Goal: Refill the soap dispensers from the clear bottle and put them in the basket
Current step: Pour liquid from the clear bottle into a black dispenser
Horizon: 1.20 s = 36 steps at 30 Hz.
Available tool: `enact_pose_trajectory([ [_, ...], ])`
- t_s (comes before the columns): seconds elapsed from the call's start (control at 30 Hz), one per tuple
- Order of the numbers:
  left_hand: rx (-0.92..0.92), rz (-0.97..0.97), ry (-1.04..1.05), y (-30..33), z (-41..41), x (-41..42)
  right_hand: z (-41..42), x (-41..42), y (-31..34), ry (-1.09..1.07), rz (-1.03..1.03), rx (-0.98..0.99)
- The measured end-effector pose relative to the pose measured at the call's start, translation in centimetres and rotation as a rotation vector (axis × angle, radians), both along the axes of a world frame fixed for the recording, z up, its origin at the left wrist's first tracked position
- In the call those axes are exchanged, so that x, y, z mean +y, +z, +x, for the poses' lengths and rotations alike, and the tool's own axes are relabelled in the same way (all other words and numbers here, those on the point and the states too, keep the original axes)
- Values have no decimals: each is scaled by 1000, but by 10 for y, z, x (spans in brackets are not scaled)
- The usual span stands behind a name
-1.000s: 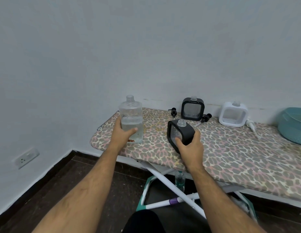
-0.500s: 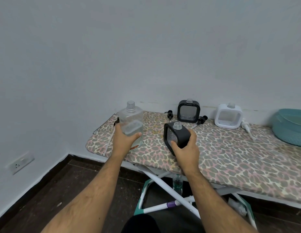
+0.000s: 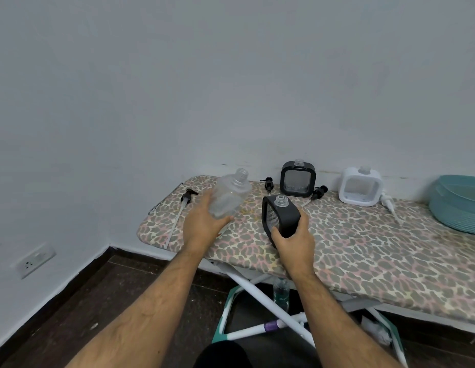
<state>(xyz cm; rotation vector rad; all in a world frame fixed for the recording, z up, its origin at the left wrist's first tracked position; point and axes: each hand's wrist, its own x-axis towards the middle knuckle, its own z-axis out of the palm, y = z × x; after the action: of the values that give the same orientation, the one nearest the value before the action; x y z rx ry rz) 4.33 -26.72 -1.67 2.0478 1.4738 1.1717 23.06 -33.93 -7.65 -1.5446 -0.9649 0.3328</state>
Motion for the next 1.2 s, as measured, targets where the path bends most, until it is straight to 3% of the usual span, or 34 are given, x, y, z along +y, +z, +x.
enact_pose_trajectory([
  [0.23, 299, 120, -26, 15, 2, -3, -1, -2, 0, -99, -17, -50],
  [0.63, 615, 328, -16, 33, 11, -2, -1, -3, 2, -103, -45, -62],
  [1.2, 725, 360, -26, 46, 13, 1, 0, -3, 0, -89, -45, -70],
])
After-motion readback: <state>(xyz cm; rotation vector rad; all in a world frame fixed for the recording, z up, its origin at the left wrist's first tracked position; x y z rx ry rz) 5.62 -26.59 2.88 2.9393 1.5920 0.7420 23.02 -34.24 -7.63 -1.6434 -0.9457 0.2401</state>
